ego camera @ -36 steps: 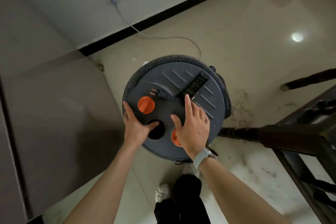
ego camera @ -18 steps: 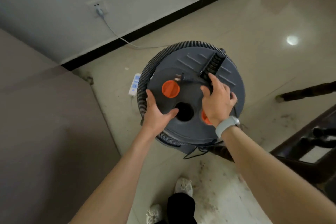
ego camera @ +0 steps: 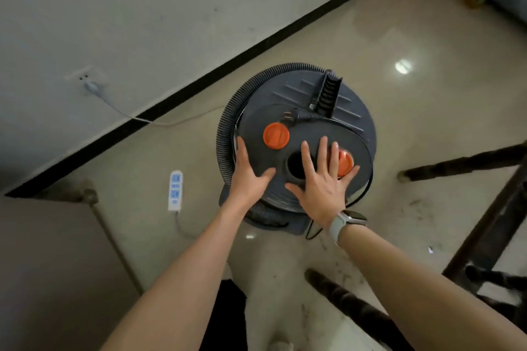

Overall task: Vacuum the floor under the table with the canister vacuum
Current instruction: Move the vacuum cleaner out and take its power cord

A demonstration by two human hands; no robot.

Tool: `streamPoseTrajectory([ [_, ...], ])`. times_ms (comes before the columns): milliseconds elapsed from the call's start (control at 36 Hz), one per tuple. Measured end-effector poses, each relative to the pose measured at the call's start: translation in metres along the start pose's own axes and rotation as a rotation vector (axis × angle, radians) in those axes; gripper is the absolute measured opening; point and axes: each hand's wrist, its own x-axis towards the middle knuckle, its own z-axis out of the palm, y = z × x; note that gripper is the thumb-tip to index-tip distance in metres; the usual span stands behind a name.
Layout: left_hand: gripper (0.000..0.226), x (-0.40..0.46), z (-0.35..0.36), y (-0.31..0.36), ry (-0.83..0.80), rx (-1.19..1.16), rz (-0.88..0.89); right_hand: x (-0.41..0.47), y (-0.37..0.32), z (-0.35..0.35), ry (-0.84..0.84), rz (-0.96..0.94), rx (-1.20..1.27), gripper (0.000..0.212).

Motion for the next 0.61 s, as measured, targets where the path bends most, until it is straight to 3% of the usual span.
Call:
streamPoseTrajectory([
  [167,0.092,0.067,-0.011,0.036,-0.121,0.117,0.030,0.064,0.010,-0.028,-0.008,0.066,-0.034,0.090],
  [333,0.088,0.125,-0.015,0.086,-0.204,0.420,0.173,0.141,0.016,-0.059,0.010,0.163,-0.003,0.089],
  [611,0.086,0.227,0.011,0.161,-0.310,0.807,0.294,0.258,0.048,-0.103,0.019,0.126,0.025,0.088],
])
